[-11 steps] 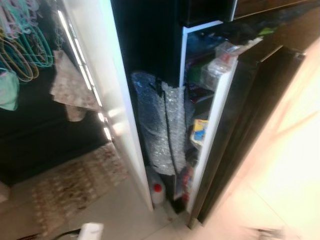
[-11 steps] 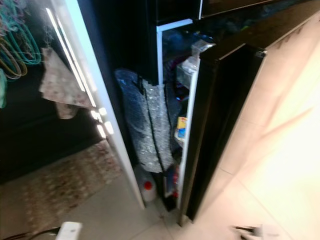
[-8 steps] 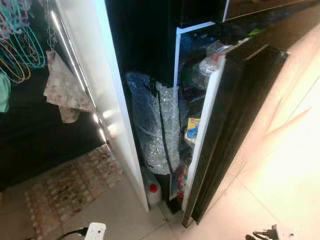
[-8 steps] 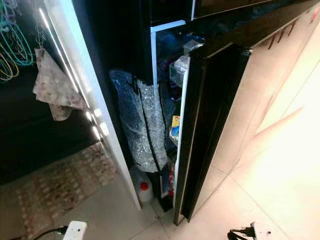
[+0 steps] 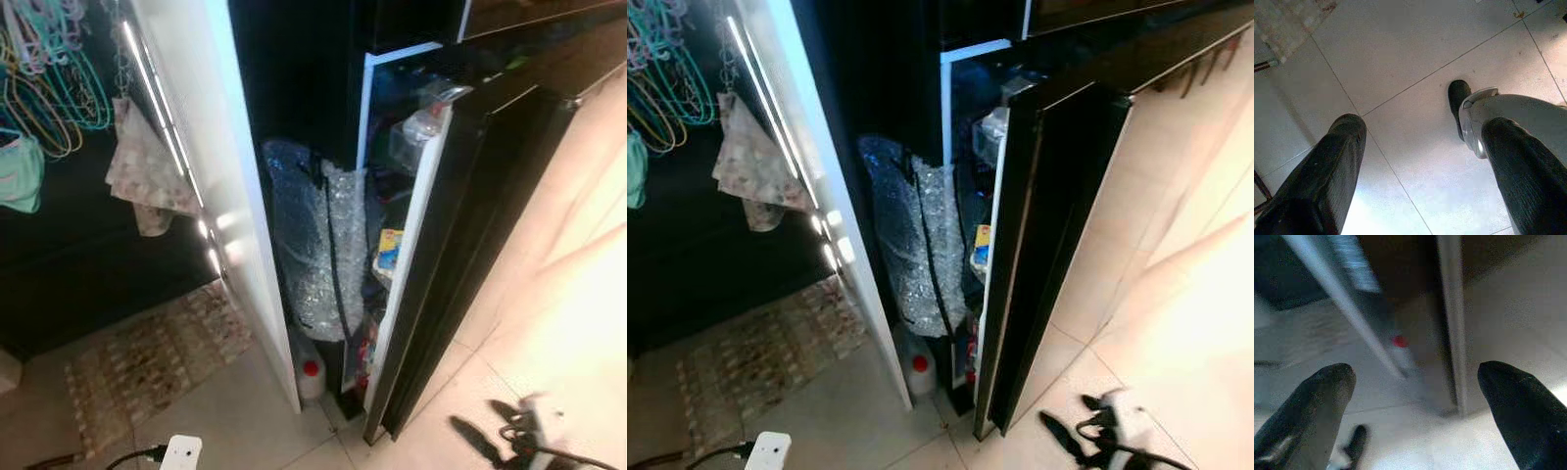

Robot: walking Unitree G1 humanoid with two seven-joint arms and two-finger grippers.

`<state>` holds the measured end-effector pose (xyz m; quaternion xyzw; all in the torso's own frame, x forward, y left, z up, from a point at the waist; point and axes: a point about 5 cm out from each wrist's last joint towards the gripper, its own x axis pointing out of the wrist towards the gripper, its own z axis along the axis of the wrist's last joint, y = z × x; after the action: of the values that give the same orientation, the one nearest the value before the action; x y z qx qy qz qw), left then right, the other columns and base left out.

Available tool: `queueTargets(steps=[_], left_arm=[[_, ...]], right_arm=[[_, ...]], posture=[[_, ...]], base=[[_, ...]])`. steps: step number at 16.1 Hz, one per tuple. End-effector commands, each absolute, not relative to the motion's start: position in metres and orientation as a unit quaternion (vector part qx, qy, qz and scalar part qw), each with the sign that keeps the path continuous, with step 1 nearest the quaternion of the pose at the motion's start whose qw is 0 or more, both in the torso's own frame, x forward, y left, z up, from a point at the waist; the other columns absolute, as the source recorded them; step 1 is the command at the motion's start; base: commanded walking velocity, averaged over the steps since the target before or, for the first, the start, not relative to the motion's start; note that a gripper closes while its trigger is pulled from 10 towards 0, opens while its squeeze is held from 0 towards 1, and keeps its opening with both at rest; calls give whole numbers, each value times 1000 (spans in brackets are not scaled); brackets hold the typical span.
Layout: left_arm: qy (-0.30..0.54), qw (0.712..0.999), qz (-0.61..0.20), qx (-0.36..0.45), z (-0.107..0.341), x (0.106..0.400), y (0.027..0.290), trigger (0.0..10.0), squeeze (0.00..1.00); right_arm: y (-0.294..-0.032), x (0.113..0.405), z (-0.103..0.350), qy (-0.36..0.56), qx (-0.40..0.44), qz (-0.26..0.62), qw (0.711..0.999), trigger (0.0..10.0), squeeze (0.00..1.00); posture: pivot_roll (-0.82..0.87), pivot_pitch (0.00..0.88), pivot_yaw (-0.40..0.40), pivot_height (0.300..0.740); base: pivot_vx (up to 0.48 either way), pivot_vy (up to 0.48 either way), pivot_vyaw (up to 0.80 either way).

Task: Restocking fridge

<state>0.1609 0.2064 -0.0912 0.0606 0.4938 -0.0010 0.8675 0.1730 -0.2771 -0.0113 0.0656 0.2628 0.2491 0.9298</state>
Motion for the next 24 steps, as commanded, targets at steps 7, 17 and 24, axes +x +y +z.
queueTargets(steps=[7, 17, 24], left_arm=[[497, 866, 1, 65, -91, 161, 210, 10000, 0], [495, 866, 2, 63, -91, 161, 210, 10000, 0], [495, 867, 3, 61, -91, 160, 209, 10000, 0]], right_arm=[[-264, 204, 24, 205, -3, 277, 939, 10000, 0], [-244, 229, 50, 161, -45, 300, 939, 10000, 0], [-244, 234, 53, 159, -70, 292, 941, 10000, 0]], posture=[[-70, 0, 73, 740], [-66, 0, 71, 740], [-64, 0, 68, 740]], base=[[0, 0, 0], [0, 0, 0], [0, 0, 0]])
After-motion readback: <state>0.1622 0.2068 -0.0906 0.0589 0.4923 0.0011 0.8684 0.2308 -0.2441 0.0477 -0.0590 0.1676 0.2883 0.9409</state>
